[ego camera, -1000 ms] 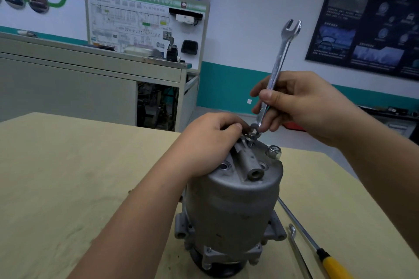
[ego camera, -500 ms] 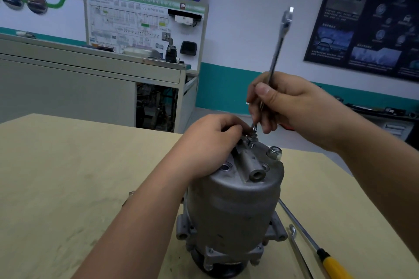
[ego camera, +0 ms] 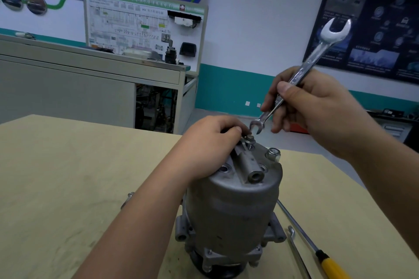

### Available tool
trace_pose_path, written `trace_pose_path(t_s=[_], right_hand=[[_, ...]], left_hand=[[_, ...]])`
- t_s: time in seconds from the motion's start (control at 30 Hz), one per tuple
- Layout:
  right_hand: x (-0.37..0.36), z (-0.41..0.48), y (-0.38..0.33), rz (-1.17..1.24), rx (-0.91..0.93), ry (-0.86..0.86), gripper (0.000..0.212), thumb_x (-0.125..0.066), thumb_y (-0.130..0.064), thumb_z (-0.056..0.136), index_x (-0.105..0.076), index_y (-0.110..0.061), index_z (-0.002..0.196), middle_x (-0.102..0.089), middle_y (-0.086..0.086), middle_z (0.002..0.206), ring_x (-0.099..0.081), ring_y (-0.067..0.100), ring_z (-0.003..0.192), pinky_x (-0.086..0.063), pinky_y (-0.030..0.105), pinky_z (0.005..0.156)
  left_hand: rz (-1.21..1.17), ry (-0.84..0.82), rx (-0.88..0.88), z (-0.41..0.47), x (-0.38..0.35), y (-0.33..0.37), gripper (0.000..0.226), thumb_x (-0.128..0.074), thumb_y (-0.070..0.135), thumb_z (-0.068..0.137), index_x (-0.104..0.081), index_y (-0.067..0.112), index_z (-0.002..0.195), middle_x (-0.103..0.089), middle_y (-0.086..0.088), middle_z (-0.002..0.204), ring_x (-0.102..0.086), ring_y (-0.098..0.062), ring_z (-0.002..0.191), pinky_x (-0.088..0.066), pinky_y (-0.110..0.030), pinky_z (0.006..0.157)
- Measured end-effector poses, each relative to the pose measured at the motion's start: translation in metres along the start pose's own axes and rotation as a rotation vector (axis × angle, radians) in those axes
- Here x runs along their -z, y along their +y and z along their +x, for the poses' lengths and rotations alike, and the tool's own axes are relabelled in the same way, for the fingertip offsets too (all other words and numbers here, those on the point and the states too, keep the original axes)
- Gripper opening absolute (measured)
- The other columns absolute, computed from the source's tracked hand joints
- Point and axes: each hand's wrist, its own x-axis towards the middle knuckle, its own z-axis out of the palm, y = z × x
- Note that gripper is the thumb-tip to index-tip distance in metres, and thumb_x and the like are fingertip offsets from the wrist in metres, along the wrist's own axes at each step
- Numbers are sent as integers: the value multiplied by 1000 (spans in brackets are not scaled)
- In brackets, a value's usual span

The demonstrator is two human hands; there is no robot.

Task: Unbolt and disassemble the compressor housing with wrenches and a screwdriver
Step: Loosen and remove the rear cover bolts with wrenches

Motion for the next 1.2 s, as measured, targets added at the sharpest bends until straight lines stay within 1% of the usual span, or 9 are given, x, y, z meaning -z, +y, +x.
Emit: trace_pose_path(t_s=[0.1, 0.23, 0.4, 0.6, 0.73, 0.83, 0.93, 1.07, 1.2], right_hand=[[-6, -2, 2, -3, -15, -16, 20, -35, -8, 101, -50, -8, 88, -67, 0, 66, -61, 16, 49, -46, 19, 44], [-8, -4, 4, 8, -19, -6, 19, -35, -8, 101, -49, -8, 88, -67, 2, 67, -61, 17, 49, -46, 19, 44], [-11, -5, 3, 35, -8, 15, 18, -35, -5, 100, -49, -5, 89, -69, 6, 70, -62, 19, 49, -46, 20, 44], [-13, -5, -1, -37, 30, 0, 17, -37, -7, 100, -49, -9, 88, -69, 10, 74, -63, 20, 50, -47, 20, 45], [-13, -7, -1, -28, 33, 14, 17, -38, -7, 99, -49, -9, 87, -69, 10, 73, -63, 19, 50, -47, 20, 47], [-11, -7, -2, -41, 42, 7, 16, -40, -7, 99, -51, -10, 87, -70, 8, 75, -63, 16, 52, -50, 20, 49], [-10, -7, -3, -31, 36, 0, 15, -41, -7, 98, -52, -10, 88, -71, 7, 76, -65, 17, 54, -52, 21, 51], [-10, -7, -2, -6, 39, 14, 14, -42, -6, 98, -51, -9, 88, -71, 8, 75, -64, 17, 53, -52, 21, 50], [-11, -7, -1, -2, 52, 27, 14, -41, -5, 98, -51, -7, 89, -70, 8, 74, -64, 18, 53, -51, 21, 49]], left_hand=[[4, 5, 2, 0, -1, 0, 26, -45, 26, 97, -69, 31, 105, -66, 13, 103, -58, -3, 95, -41, -13, 78], [9, 5, 6, 0, 0, 0, 25, -45, 26, 97, -68, 32, 105, -67, 12, 102, -59, -3, 91, -45, -17, 77], [2, 0, -9, -1, 0, 1, 25, -46, 25, 96, -68, 32, 106, -66, 13, 103, -58, -3, 95, -41, -12, 78], [7, -2, -21, -1, 1, 1, 25, -46, 23, 96, -68, 31, 105, -67, 11, 102, -58, -5, 95, -43, -16, 80], [11, -5, -13, -1, 1, 1, 26, -46, 25, 96, -68, 32, 107, -67, 14, 103, -57, -2, 95, -40, -9, 77], [5, -5, -16, -1, 0, 1, 26, -46, 24, 96, -68, 32, 106, -67, 13, 104, -58, -3, 95, -41, -12, 79], [6, -4, -20, -1, 0, 1, 25, -46, 24, 96, -69, 33, 104, -67, 14, 103, -57, -3, 95, -41, -13, 80], [8, -5, -17, -1, 1, 0, 25, -46, 25, 96, -68, 34, 105, -65, 16, 101, -56, 0, 93, -38, -8, 74], [12, -11, -10, -1, 1, 0, 26, -46, 26, 96, -68, 34, 108, -66, 15, 104, -56, 0, 94, -38, -8, 75]])
